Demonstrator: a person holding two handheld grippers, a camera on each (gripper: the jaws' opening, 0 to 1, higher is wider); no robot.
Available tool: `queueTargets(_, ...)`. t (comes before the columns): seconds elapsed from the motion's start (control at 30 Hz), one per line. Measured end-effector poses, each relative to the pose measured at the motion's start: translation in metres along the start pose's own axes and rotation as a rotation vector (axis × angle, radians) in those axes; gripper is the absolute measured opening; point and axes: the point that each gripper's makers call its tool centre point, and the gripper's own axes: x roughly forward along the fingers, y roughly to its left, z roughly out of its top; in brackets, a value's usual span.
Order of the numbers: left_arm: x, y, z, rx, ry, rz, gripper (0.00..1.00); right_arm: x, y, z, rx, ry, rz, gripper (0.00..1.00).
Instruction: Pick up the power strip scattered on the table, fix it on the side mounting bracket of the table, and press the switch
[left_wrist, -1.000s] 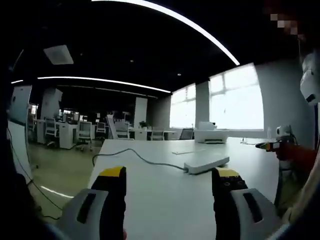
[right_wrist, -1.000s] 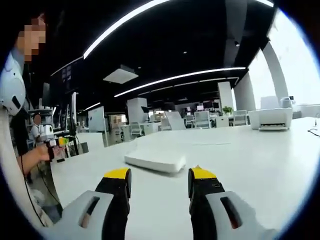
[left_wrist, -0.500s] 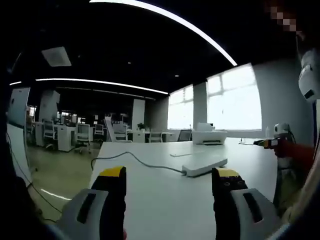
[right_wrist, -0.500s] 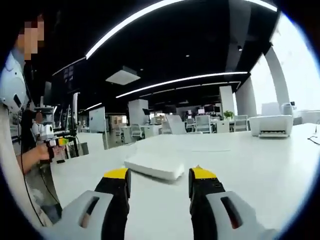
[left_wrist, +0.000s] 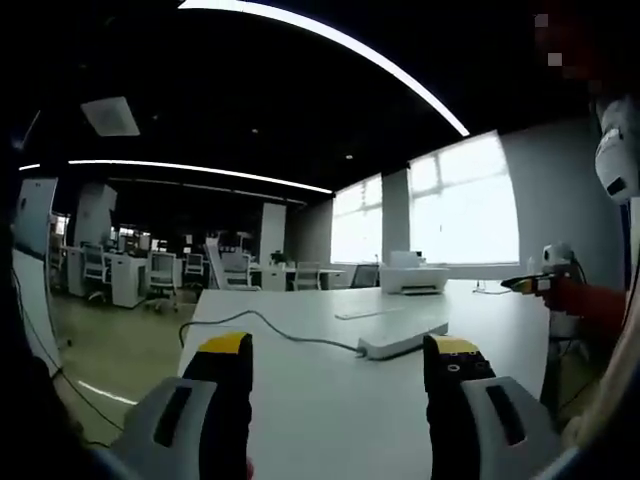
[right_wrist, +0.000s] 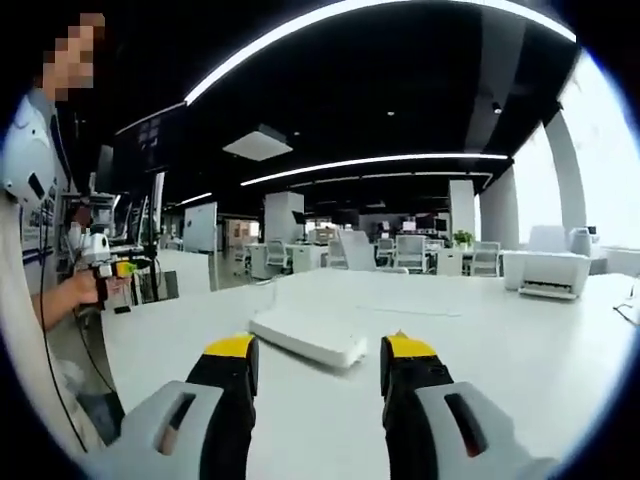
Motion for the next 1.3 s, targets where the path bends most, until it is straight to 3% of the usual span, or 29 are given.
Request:
queueTargets(0.43, -0.003, -0.005, -0.001, -0.011, -0.008, -0.014, 0.73, 0.003, 0.008, 0.008, -0.073, 0.02, 0.026, 0.46)
queueTargets(0.77, -0.006, -0.004, -0.002, -0.023, -0.017, -0.011, 0.73, 0.015, 0.002, -0.004, -0.135, 0.092, 0.086, 0.47)
queueTargets(1.3, -0.007, -0.005, -0.002, -0.031, -0.02, -0.012, 0.73, 0.026, -0.015, -0.014, -0.138, 0.148, 0.156, 0.5)
